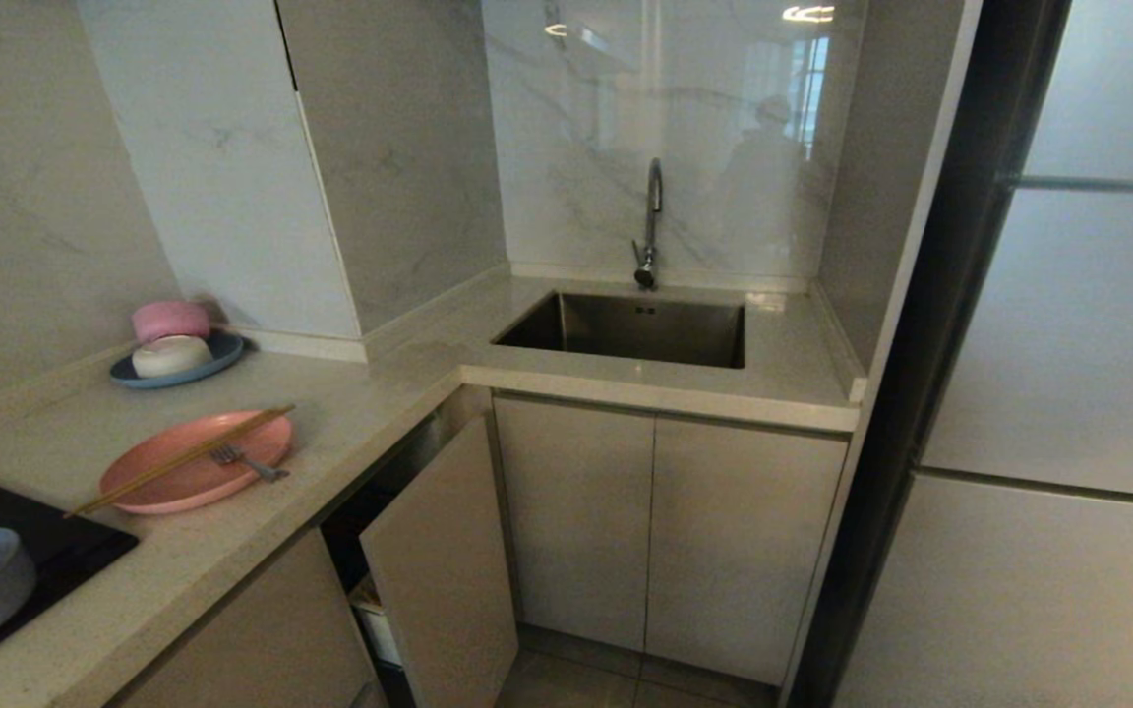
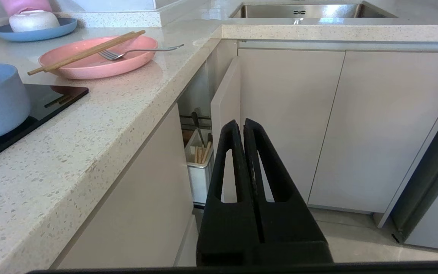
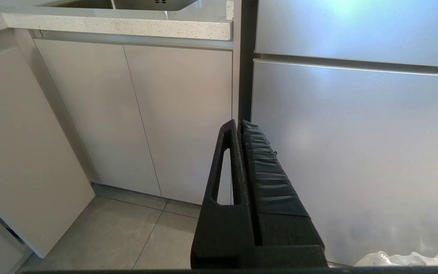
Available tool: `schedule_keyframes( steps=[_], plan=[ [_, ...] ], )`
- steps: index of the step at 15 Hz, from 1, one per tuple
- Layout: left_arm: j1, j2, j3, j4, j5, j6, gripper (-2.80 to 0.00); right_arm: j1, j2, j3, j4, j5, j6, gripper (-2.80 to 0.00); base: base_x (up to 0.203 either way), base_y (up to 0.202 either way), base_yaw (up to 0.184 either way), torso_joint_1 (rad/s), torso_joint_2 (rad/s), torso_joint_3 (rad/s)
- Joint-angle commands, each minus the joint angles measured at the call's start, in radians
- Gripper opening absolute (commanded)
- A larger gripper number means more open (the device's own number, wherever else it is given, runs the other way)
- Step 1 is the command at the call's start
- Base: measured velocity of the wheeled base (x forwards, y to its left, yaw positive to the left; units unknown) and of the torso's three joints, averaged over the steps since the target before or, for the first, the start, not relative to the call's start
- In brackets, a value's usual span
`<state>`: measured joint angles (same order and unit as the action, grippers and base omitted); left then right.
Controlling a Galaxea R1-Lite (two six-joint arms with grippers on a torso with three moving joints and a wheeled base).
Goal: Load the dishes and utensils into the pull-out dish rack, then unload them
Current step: Open the cupboard
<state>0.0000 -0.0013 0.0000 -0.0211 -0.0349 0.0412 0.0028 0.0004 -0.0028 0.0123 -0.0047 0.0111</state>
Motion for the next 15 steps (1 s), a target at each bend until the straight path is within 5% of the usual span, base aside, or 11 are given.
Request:
schedule_keyframes(
  steps=[1,15],
  plan=[
    [0.000,0.001,0.006,0.000,0.000,0.000,-2.80,0.000,0.001,0.000,0.000,0.000,0.001,-2.80,0.000,0.000,0.000,0.000,0.00,0.000],
    [0.000,0.001,0.006,0.000,0.000,0.000,-2.80,0.000,0.001,0.000,0.000,0.000,0.001,-2.80,0.000,0.000,0.000,0.000,0.00,0.000]
  ],
)
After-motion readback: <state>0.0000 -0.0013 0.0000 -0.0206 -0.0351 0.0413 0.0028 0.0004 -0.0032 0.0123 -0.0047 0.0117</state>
